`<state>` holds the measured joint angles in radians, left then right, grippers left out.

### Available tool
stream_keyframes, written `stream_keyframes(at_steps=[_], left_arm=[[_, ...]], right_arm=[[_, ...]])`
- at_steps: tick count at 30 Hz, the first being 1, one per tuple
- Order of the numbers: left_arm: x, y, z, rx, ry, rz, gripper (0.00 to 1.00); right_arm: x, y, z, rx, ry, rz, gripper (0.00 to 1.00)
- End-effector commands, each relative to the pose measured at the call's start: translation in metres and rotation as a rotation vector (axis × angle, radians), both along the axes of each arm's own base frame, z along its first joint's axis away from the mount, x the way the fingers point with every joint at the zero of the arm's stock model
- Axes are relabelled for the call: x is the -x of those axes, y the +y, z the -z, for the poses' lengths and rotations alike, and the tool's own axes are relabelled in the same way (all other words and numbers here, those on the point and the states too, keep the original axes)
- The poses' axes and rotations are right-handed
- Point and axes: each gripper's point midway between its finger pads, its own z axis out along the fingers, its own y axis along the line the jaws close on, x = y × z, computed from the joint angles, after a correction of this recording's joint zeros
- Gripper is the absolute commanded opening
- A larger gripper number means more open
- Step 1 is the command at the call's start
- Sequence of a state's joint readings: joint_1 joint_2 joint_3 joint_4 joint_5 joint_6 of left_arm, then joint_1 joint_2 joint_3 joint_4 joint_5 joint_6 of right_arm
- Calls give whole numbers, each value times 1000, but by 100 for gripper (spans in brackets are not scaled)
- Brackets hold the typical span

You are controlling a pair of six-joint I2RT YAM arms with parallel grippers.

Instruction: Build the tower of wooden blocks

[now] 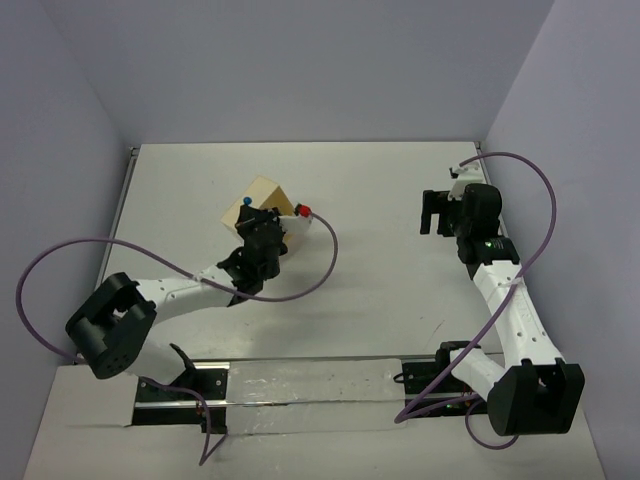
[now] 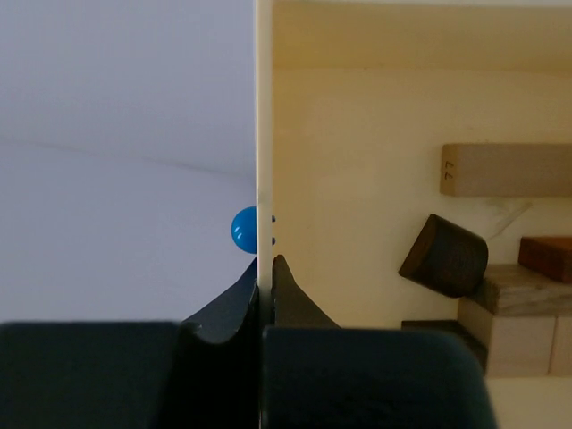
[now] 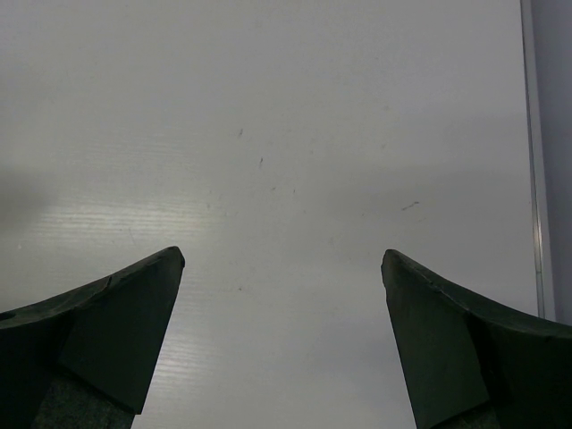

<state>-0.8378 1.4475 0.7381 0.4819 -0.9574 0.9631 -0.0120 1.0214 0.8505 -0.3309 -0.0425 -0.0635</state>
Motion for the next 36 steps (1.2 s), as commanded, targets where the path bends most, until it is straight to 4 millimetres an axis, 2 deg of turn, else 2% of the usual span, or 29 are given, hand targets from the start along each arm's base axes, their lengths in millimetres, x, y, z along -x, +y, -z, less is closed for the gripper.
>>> stream_keyframes(at_steps=[1, 5, 8, 14, 19, 23, 30, 34, 36], left_arm=[[28, -1, -65, -32, -274, -4, 0], [50, -21, -57, -118, -313, 60, 0], [74, -38, -54, -180, -363, 117, 0], [102, -75, -17, -297, -354, 208, 0], [116, -93, 10, -324, -305, 247, 0], [120, -98, 21, -331, -289, 257, 0], [123, -100, 28, -350, -278, 267, 0], [109, -96, 16, -342, -293, 224, 0], [94, -87, 6, -338, -305, 172, 0]], right_arm=[[-2, -1, -10, -12, -32, 13, 100], [0, -3, -11, -13, -38, 18, 100], [1, -3, -10, -11, -40, 16, 100], [2, -5, -11, -10, -42, 23, 100], [4, -7, -12, -13, -48, 32, 100], [3, -7, -11, -18, -43, 32, 100], [2, -8, -9, -19, -40, 34, 100], [2, -8, -9, -19, -41, 33, 100], [2, -8, -8, -18, -40, 35, 100]])
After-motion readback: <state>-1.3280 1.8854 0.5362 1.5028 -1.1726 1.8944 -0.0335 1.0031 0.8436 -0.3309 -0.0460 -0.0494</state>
